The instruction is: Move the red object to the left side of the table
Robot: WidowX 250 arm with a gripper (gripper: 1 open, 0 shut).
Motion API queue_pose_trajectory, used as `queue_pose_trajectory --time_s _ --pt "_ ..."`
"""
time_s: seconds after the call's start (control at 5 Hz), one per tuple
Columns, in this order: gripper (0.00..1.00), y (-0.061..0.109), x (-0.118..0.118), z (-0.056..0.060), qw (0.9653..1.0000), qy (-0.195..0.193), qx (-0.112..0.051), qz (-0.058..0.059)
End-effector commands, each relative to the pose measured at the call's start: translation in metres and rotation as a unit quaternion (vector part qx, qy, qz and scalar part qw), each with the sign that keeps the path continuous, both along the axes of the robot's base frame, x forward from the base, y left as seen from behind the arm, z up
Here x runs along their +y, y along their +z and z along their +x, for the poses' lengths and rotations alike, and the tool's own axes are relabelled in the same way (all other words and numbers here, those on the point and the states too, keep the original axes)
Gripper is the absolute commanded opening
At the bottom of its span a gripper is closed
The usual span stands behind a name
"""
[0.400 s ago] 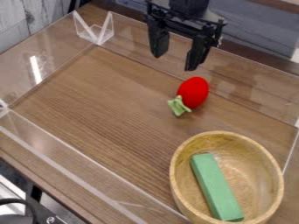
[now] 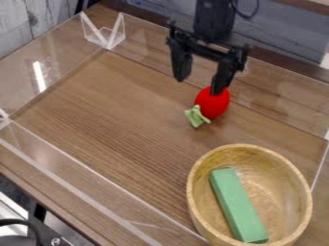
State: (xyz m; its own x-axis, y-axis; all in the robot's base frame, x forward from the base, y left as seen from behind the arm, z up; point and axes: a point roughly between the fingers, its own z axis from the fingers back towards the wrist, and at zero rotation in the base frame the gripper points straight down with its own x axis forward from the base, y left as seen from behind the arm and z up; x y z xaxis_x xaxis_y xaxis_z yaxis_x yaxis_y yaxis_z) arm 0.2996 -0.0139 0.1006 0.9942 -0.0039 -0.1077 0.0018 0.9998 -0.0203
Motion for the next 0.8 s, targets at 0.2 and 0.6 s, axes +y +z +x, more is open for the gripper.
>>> queue_pose_trajectory --time_s 0.2,0.6 --pt "1.0 0.002 -0.004 0.007 0.9995 0.015 -0.026 -0.009" --pt "0.0 0.002 -0.018 0.008 0.9992 0.014 -0.033 -0.017"
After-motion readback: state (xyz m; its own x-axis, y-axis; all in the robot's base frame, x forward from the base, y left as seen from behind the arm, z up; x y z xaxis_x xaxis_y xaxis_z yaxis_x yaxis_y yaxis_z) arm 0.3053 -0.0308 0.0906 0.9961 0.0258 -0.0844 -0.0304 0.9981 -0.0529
